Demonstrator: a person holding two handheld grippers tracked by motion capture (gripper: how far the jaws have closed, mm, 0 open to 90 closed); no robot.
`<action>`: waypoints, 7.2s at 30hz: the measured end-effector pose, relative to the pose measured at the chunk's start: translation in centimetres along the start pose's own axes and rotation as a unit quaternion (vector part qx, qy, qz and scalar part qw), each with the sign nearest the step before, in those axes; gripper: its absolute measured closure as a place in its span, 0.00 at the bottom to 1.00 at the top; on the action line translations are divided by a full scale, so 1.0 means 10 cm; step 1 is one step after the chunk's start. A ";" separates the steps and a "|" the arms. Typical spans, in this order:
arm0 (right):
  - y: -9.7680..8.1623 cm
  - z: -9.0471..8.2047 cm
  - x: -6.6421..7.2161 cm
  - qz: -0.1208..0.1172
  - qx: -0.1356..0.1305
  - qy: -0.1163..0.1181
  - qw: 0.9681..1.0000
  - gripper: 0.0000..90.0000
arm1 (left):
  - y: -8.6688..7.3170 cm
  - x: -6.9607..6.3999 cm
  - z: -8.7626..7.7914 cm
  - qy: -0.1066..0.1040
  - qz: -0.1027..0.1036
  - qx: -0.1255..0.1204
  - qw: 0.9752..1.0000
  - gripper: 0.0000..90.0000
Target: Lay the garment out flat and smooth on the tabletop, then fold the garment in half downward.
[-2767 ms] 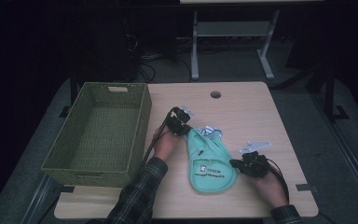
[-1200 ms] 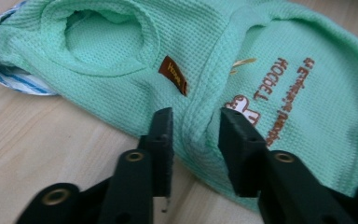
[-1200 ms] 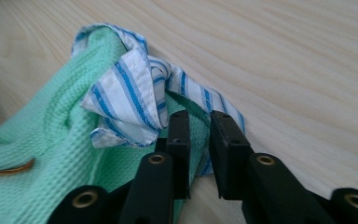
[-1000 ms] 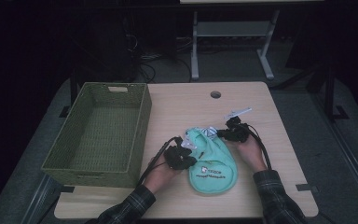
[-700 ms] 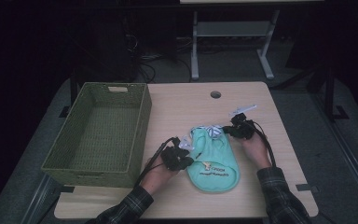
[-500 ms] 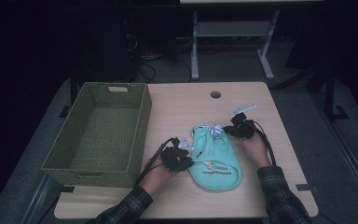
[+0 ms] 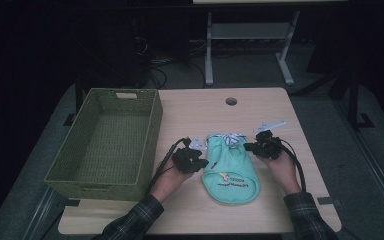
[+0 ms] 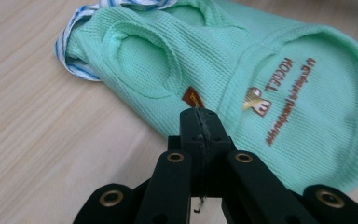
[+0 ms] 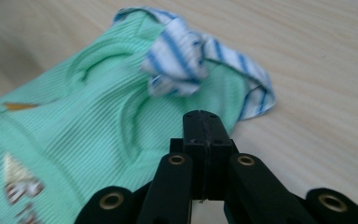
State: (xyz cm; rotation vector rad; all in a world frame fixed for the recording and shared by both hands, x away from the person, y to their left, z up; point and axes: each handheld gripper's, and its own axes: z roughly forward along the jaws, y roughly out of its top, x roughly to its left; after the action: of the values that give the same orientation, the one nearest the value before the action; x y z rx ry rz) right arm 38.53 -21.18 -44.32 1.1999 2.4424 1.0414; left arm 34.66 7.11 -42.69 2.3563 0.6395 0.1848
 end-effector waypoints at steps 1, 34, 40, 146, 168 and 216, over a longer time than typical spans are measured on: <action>-0.02 -0.02 0.02 -0.001 0.001 0.001 1.000 1.00 | 0.01 0.02 0.04 0.001 0.000 0.006 1.000 1.00; -0.54 -0.17 0.29 -0.011 0.031 0.017 0.999 1.00 | -0.06 -0.11 0.36 -0.036 0.002 0.030 0.999 1.00; -0.53 -0.18 0.24 -0.009 0.031 0.010 0.999 1.00 | -0.05 -0.23 0.36 -0.055 0.018 0.039 0.998 1.00; -0.40 0.04 0.75 -0.045 0.031 0.056 0.997 1.00 | -0.03 0.24 0.00 0.008 -0.074 -0.060 0.995 0.91; -0.15 0.22 0.78 -0.057 0.027 0.053 0.997 1.00 | 0.17 0.13 -0.36 0.012 -0.049 -0.126 0.991 0.91; -0.62 -0.19 0.71 -0.042 0.037 0.054 0.997 1.00 | 0.17 0.07 -0.47 -0.026 -0.015 -0.144 0.989 0.91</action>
State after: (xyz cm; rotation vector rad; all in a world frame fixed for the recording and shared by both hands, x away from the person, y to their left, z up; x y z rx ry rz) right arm 29.36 -19.25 -46.46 1.0772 2.6103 1.0263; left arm 34.57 9.07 -38.01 2.0665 0.5811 0.1887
